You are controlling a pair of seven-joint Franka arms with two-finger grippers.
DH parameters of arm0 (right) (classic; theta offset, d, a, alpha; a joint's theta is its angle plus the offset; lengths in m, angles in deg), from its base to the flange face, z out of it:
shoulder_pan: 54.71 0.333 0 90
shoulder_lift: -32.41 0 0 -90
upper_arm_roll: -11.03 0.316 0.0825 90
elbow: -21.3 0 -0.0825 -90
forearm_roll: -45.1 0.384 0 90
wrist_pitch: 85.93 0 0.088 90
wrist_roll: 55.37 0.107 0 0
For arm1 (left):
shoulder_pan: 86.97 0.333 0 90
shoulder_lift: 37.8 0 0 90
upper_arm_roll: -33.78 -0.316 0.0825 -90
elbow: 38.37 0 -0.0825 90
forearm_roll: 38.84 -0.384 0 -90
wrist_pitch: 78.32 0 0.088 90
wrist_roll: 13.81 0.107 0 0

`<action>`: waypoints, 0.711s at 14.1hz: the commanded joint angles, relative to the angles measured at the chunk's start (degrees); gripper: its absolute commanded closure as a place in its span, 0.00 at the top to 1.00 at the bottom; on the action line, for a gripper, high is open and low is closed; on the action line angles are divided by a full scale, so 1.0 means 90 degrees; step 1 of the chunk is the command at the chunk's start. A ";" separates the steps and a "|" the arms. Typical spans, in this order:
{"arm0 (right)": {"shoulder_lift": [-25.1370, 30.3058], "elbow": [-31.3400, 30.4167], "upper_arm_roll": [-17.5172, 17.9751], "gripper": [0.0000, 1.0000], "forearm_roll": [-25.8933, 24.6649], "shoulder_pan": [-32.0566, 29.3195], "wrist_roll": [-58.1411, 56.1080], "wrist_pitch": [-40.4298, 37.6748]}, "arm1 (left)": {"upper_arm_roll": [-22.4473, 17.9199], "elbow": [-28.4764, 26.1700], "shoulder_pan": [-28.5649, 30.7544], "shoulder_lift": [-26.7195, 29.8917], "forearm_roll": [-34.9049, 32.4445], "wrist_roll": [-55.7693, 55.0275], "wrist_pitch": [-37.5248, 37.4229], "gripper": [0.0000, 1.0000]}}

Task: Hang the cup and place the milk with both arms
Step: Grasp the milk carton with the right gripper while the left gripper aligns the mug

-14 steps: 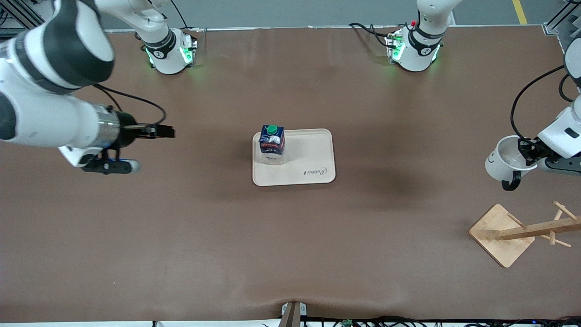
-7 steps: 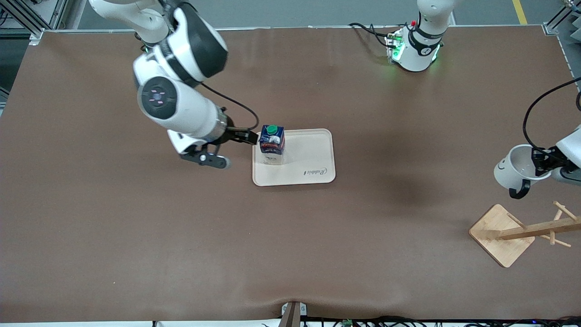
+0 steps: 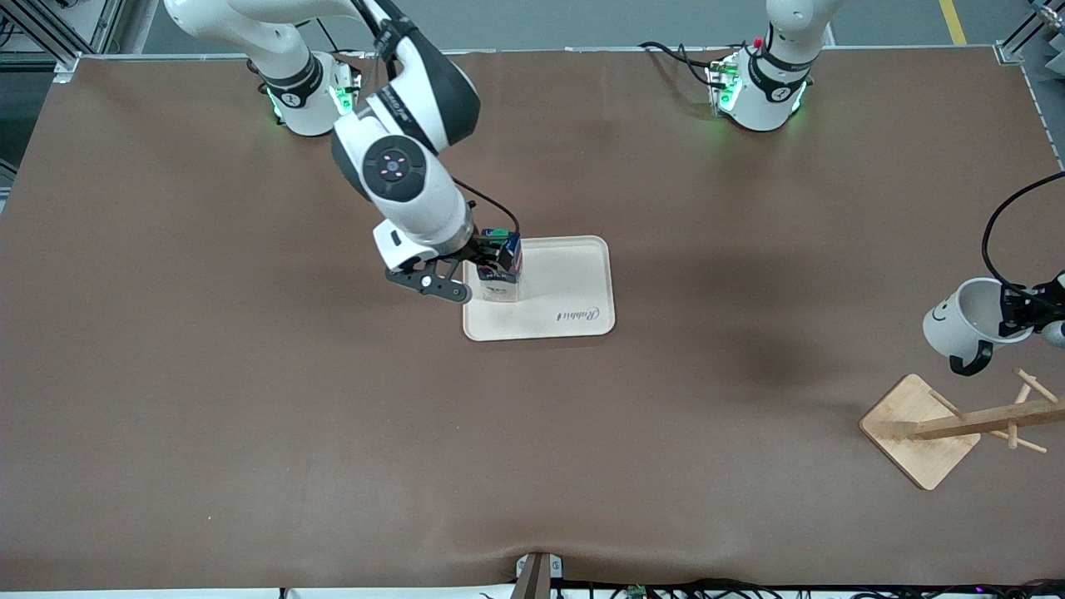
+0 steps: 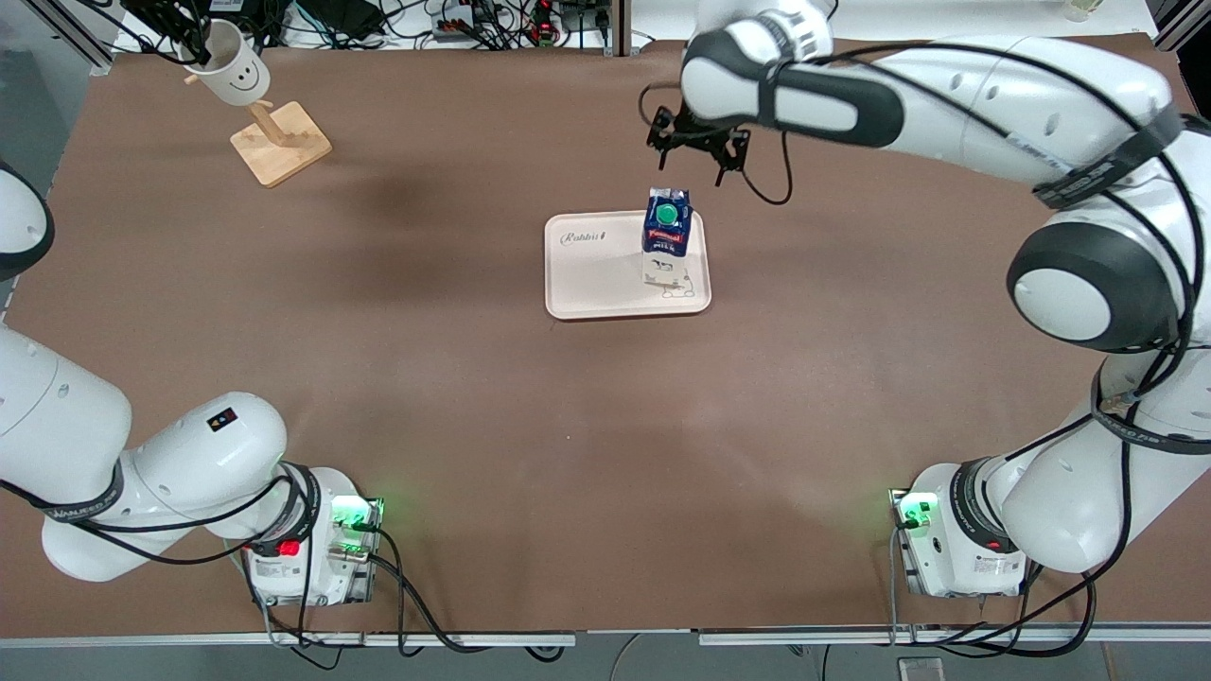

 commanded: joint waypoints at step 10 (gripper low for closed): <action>-0.0249 0.0059 -0.0046 1.00 0.0362 0.0194 0.0305 0.0271 | 0.0053 0.0486 0.0454 -0.0421 0.0324 0.0778 -0.0056 0.00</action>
